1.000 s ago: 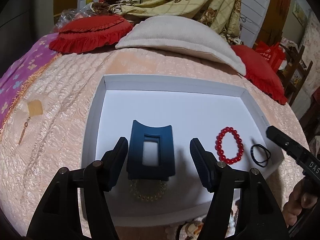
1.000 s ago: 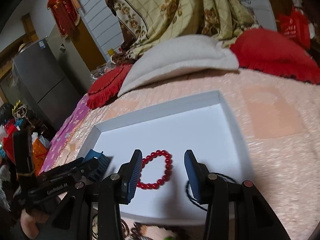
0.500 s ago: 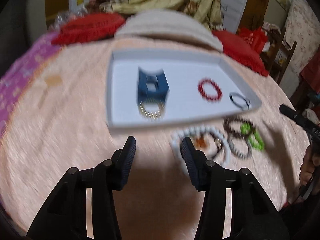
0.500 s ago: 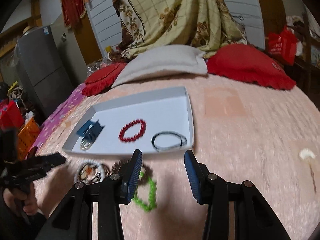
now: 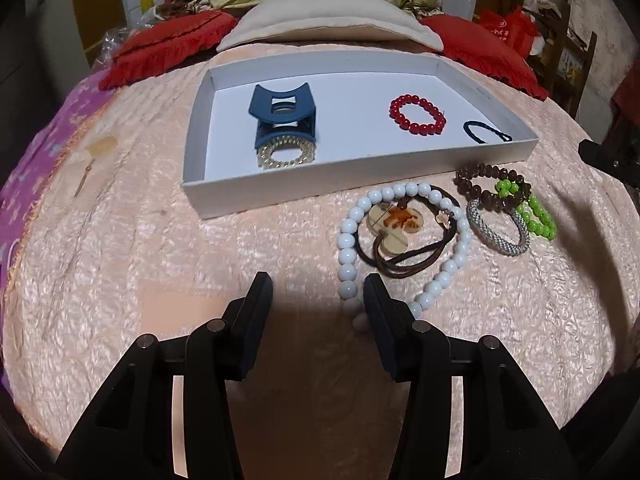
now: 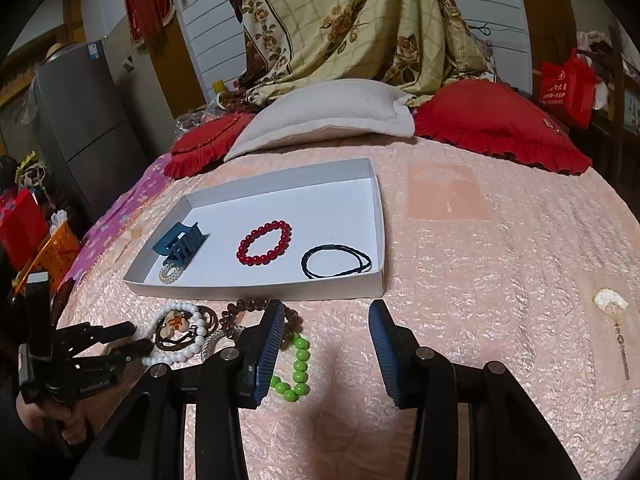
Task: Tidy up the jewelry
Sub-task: 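Grasp the white bead bracelet with the left tool while the right tool grasps the brown wooden bead bracelet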
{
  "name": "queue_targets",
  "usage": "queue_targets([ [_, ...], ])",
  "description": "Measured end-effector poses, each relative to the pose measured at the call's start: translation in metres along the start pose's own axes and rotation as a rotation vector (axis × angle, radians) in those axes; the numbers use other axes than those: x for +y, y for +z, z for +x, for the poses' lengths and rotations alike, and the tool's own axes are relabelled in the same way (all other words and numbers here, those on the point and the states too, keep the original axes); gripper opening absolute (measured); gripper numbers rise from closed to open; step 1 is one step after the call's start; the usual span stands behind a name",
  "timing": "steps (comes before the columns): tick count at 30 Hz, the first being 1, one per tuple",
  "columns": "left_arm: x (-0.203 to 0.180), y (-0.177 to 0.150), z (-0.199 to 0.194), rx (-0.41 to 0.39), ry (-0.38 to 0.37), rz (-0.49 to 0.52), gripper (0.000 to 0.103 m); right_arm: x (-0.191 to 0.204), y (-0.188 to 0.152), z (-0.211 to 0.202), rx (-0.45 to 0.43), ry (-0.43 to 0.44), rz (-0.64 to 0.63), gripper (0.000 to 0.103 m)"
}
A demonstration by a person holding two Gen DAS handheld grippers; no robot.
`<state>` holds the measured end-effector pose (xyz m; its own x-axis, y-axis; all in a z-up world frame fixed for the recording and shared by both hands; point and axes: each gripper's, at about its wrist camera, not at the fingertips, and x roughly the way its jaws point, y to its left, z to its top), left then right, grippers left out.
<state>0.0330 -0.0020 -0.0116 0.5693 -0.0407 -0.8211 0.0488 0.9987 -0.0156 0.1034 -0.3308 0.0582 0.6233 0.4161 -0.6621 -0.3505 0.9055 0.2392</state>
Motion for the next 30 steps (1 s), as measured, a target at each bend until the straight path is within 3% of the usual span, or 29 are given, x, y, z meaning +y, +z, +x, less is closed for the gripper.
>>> queue_targets([
  [5, -0.001, 0.003, 0.002, 0.001, 0.025, 0.008, 0.047, 0.005, 0.0, 0.005, 0.021, 0.01, -0.03, 0.042],
  [7, -0.01, 0.005, 0.002, 0.002, 0.001, 0.044, 0.026, 0.009, -0.002, 0.013, 0.052, 0.01, -0.071, 0.042],
  [8, -0.014, 0.005, 0.002, 0.008, -0.015, 0.064, 0.009, 0.012, -0.003, 0.017, 0.07, 0.012, -0.094, 0.042],
  [10, -0.024, 0.005, 0.002, 0.002, 0.014, 0.114, 0.008, 0.019, -0.005, 0.026, 0.092, 0.014, -0.143, 0.038],
  [13, -0.021, 0.008, 0.003, 0.015, -0.021, 0.093, 0.008, 0.027, -0.006, 0.042, 0.124, 0.031, -0.191, 0.025],
  [24, -0.005, 0.014, -0.001, 0.009, -0.044, 0.015, 0.008, 0.026, -0.003, 0.085, 0.214, 0.09, -0.131, 0.022],
  [27, -0.003, 0.016, -0.002, 0.005, -0.051, 0.001, 0.008, 0.031, -0.007, 0.087, 0.228, 0.078, -0.157, 0.01],
  [30, -0.001, 0.016, -0.005, -0.003, -0.059, -0.008, 0.008, 0.032, -0.006, 0.081, 0.206, 0.099, -0.155, 0.01],
])
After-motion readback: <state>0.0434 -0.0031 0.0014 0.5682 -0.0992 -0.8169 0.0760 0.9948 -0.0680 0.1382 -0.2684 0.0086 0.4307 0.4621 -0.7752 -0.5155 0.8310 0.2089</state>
